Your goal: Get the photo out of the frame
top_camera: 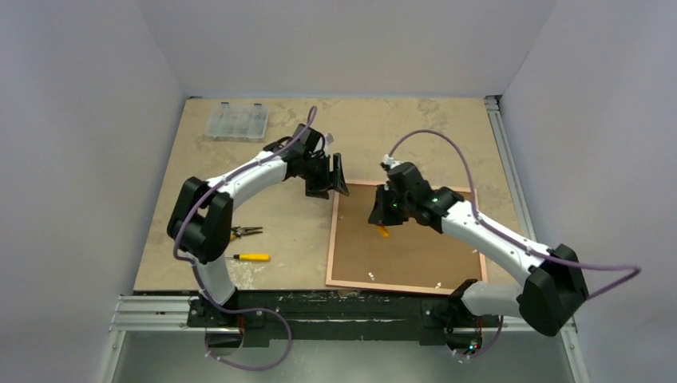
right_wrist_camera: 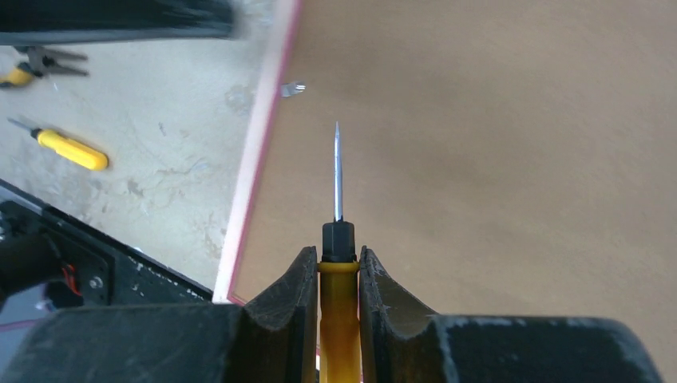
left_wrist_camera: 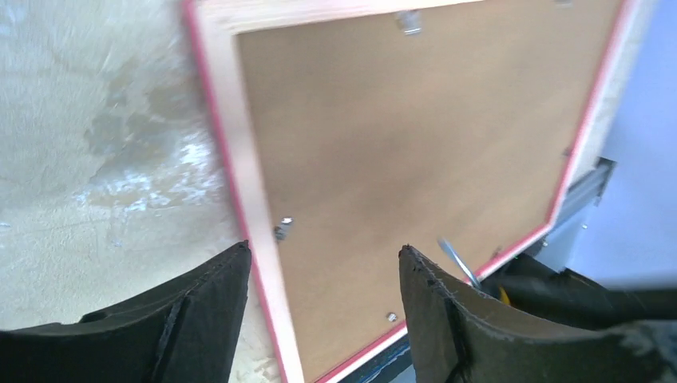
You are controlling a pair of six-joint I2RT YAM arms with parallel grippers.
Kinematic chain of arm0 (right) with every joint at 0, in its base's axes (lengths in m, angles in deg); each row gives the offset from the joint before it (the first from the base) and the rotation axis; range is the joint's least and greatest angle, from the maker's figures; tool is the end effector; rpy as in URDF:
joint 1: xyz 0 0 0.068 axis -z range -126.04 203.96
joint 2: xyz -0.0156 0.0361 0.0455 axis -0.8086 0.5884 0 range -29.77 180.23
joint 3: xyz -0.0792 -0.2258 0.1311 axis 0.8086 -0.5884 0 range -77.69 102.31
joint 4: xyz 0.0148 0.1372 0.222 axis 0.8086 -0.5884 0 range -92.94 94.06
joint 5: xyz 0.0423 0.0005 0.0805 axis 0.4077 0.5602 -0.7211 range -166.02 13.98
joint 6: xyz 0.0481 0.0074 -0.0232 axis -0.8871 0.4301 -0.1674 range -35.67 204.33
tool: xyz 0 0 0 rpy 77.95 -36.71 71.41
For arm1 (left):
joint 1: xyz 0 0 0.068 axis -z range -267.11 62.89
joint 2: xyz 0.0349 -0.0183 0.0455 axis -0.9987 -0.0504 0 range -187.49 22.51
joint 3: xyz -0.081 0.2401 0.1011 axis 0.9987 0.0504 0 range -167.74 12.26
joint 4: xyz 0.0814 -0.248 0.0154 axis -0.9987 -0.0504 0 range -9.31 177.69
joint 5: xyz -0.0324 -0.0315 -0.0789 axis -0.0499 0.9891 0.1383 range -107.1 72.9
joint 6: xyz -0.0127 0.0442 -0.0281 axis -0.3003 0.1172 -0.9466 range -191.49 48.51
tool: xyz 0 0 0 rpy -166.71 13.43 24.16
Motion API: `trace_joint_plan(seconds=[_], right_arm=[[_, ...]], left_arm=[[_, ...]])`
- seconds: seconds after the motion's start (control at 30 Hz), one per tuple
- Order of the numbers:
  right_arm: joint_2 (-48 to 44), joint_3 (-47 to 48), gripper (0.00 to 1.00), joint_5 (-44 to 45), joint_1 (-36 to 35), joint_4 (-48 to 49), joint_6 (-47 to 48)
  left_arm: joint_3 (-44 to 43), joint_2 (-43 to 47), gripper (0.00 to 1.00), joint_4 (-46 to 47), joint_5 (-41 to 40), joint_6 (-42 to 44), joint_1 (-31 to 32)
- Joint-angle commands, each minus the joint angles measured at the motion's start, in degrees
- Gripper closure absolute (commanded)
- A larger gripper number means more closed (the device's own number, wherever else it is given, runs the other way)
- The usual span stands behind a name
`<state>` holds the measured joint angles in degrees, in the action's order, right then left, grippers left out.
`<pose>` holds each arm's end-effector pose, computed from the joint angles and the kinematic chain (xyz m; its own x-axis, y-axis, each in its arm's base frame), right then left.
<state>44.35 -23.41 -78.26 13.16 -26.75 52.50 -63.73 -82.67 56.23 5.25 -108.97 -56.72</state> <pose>0.2021 0.1761 0.2560 -0.8516 -0.0390 -0.5227 -0.2619 0.8955 0.3600 0.3250 -0.2063 0.2079 -0.9792 -0.0780 -0.1872 0.0414 0.8266 -0.5612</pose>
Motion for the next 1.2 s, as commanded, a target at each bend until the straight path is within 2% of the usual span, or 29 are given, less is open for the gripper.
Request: trace_joint_plan(seconds=[0.0, 0.07, 0.13, 0.3, 0.33, 0.43, 0.53, 0.6, 0.7, 0.87, 0.93, 1.0, 1.1, 1.17], right_arm=[[-8.4, -8.5, 1.00, -14.1, 8.1, 8.6, -1.7], [-11.9, -11.1, 1.00, -20.7, 12.0, 9.1, -1.2], [-14.7, -12.1, 1.00, -27.3, 15.7, 9.0, 0.1], [-17.7, -10.9, 1.00, -35.7, 18.6, 5.1, 3.4], [-17.6, -10.6, 1.00, -38.5, 18.7, 4.8, 4.3], [-18.2, -10.2, 1.00, -42.5, 18.6, 4.2, 4.6], [-19.4, -10.2, 1.00, -44.1, 18.5, 3.3, 4.5], [-19.8, -10.2, 1.00, -45.5, 18.1, 2.5, 4.7], [-20.2, -9.9, 1.00, -45.3, 15.7, 1.9, 4.8], [-20.7, -9.3, 1.00, -42.5, 11.1, 4.9, 2.6], [-20.7, -9.5, 1.00, -42.7, 10.7, 7.2, 1.0], [-20.8, -9.3, 1.00, -41.9, 10.7, 7.7, 0.7], [-21.0, -9.4, 1.00, -41.2, 10.7, 9.8, -0.7], [-21.2, -9.8, 1.00, -41.1, 10.6, 12.2, -2.0]], left_arm=[[0.9, 9.9, 0.33, 8.7, 5.8, 5.6, 0.0], [0.0, 11.6, 0.32, 10.3, 9.5, 10.2, 1.2], [1.8, 16.0, 0.30, 14.1, 9.2, 16.6, 3.9], [22.3, 31.7, 0.25, 36.7, 1.9, 39.5, 15.7], [24.3, 33.7, 0.24, 39.5, 0.4, 44.0, 17.8], [26.1, 36.0, 0.24, 35.8, -3.1, 56.4, 22.5], [27.7, 37.6, 0.22, 34.8, -5.1, 62.8, 25.7], [28.6, 37.8, 0.22, 34.5, -10.0, 66.8, 28.4], [29.2, 37.1, 0.21, 35.6, -15.2, 69.7, 31.2], [28.1, 35.5, 0.24, 33.4, -14.2, 70.3, 32.6], [27.3, 34.9, 0.30, 31.7, -13.6, 70.7, 33.1], [26.5, 34.7, 0.44, 27.9, -11.7, 70.8, 33.5], [24.7, 33.9, 0.83, 24.6, -10.6, 70.9, 33.6], [24.2, 33.5, 1.00, 24.2, -11.2, 70.7, 33.6]])
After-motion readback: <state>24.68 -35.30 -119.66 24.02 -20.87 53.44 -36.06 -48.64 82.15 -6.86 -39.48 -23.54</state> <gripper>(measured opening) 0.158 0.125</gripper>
